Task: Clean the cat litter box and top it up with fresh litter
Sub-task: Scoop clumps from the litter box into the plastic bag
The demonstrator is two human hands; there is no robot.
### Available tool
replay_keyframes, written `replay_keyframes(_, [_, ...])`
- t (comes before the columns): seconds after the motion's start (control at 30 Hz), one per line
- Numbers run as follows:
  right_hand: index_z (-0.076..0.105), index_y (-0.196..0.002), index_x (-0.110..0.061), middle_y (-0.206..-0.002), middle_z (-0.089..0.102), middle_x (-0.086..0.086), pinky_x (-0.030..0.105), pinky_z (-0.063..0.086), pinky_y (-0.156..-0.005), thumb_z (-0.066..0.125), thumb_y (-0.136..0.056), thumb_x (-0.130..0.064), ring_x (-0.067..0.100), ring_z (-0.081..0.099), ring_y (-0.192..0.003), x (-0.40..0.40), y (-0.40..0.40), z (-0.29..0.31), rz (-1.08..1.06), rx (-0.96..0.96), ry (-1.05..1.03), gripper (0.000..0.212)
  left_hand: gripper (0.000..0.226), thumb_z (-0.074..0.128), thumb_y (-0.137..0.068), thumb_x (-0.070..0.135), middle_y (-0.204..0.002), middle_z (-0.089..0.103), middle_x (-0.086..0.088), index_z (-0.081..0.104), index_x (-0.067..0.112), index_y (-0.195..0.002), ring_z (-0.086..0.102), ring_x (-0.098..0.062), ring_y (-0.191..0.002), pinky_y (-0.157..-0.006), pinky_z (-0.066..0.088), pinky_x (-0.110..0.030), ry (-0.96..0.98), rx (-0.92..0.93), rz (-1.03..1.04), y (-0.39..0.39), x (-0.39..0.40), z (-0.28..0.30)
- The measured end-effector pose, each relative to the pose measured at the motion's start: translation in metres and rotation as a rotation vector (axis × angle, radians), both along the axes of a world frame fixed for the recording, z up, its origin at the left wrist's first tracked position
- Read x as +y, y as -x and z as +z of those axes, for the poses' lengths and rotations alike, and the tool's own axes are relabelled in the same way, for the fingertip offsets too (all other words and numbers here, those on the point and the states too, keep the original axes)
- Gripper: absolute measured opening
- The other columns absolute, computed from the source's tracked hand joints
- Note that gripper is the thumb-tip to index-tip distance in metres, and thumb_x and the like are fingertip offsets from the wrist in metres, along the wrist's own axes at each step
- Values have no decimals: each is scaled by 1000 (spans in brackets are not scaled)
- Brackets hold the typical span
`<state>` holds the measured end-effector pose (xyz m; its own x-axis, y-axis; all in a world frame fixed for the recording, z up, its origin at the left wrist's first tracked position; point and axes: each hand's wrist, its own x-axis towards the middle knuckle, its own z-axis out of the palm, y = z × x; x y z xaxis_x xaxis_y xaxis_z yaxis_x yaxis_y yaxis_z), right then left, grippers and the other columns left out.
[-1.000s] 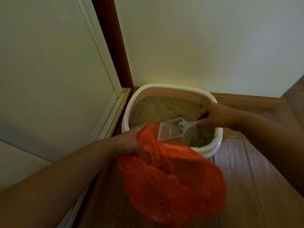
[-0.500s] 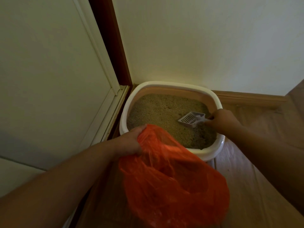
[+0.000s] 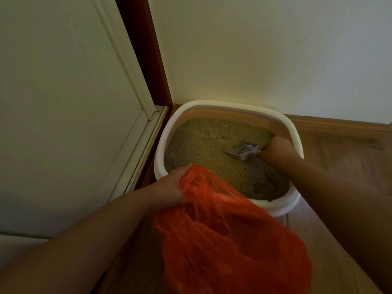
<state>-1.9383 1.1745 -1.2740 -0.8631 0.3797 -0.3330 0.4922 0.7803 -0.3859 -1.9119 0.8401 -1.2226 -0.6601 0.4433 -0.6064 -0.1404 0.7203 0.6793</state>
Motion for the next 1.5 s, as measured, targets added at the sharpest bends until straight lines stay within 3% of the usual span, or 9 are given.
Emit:
replay_keyframes(0.13, [72, -102, -4, -86, 70, 15, 34, 52, -59, 70, -90, -38, 27, 67, -75, -13, 18, -9, -22, 5, 74, 36, 109, 68, -82, -7, -146, 32, 3, 11, 43, -159, 50, -6, -102, -68, 51, -17, -36, -61, 42, 5, -1, -6])
replay_keyframes(0.4, [72, -92, -8, -77, 65, 10, 25, 39, -47, 63, -97, -24, 20, 60, -63, -45, 53, -37, -63, 72, 164, 19, 110, 67, -80, -10, -139, 44, 3, 14, 49, -157, 58, -18, -114, -88, 60, -35, -88, -121, 126, 7, -4, -11])
replay_keyframes(0.53, [70, -92, -7, -81, 67, 14, 37, 51, -57, 63, -96, -26, 26, 64, -69, -64, 62, -47, -179, 115, 330, 21, 109, 63, -81, -12, -138, 43, 4, 14, 49, -157, 58, -16, -112, -82, 59, -28, -99, -121, 132, 4, -3, -11])
replay_keyframes(0.7, [68, -100, -12, -91, 68, 12, 36, 50, -63, 65, -95, -30, 27, 64, -77, -68, 49, -51, -239, 231, 462, 19, 109, 64, -81, -11, -142, 43, 2, 14, 49, -157, 59, -14, -112, -72, 57, -19, -113, -124, 137, 1, -4, -12])
replay_keyframes(1.0, [67, -100, -20, -87, 66, 4, 28, 44, -55, 68, -93, -32, 16, 61, -69, -26, -15, -13, -60, 230, 435, 14, 110, 63, -81, -12, -154, 32, -2, 10, 43, -160, 55, -19, -116, -68, 56, -18, -56, -69, 70, -3, 4, -5])
replay_keyframes(1.1, [68, -100, -20, -86, 67, 9, 35, 51, -58, 69, -92, -34, 22, 61, -67, -13, -32, -1, -50, 218, 466, 16, 109, 63, -82, -13, -156, 29, -4, 9, 40, -160, 50, -17, -116, -66, 53, -14, -42, -51, 43, -7, 8, 0])
replay_keyframes(1.17, [69, -100, -21, -84, 68, 8, 39, 54, -60, 70, -91, -36, 24, 64, -69, -7, -41, 5, -34, 220, 451, 18, 109, 66, -82, -10, -158, 28, -5, 9, 38, -161, 47, -19, -122, -75, 54, -18, -29, -31, 27, -8, 10, 4])
replay_keyframes(1.27, [69, -96, -21, -80, 67, 5, 28, 51, -52, 71, -91, -35, 17, 62, -64, -5, -52, 14, 3, 225, 461, 15, 112, 77, -80, 3, -160, 25, -4, 9, 39, -161, 41, -25, -136, -106, 49, -40, 3, 5, 8, -12, 11, 12])
replay_keyframes(1.5, [71, -95, -23, -90, 72, 10, 42, 58, -71, 76, -87, -32, 26, 68, -79, 3, -72, 32, 64, 207, 451, 13, 112, 70, -76, -7, -162, 21, 0, 18, 53, -155, 42, -28, -135, -101, 53, -46, 5, 58, -24, -15, 10, 34])
